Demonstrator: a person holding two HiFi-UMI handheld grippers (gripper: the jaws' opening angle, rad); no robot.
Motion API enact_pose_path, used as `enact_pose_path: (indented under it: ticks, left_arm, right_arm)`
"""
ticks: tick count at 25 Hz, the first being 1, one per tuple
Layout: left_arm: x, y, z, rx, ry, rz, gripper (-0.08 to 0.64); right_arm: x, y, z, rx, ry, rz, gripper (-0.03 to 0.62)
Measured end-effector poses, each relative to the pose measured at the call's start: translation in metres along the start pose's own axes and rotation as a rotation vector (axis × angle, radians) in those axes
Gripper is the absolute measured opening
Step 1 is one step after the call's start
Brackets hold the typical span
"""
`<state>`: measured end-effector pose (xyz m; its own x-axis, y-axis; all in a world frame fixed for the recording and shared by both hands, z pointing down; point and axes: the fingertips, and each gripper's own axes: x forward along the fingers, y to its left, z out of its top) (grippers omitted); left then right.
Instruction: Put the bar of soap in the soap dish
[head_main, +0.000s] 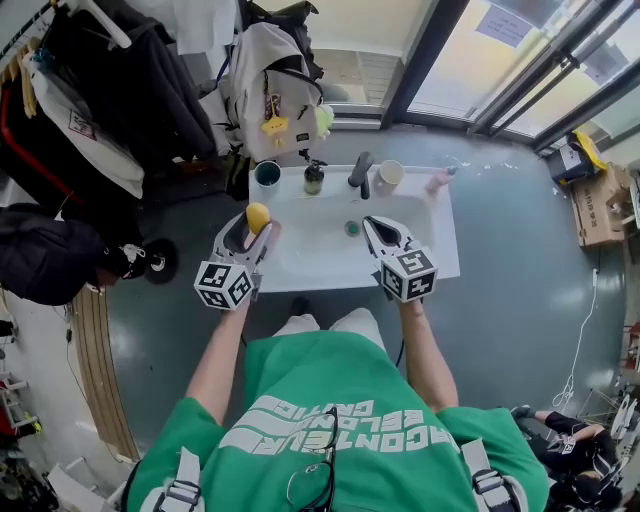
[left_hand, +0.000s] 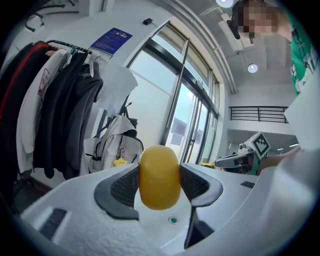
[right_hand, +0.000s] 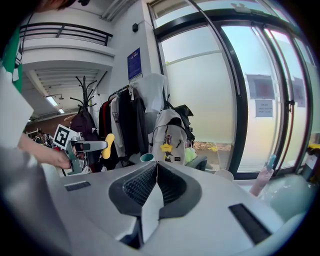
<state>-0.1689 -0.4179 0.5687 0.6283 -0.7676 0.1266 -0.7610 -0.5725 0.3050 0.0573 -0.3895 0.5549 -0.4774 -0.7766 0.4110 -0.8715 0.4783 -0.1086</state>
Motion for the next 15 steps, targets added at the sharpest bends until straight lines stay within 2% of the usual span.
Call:
enact_pose_path:
  ticks: [15]
  left_arm:
    - [0.015,0.02,-0.052,-0.019,0.107,-0.032,0.252]
  right_arm:
    - [0.03,0.006,-0.041,0.059,0.027,-0.004,0.014]
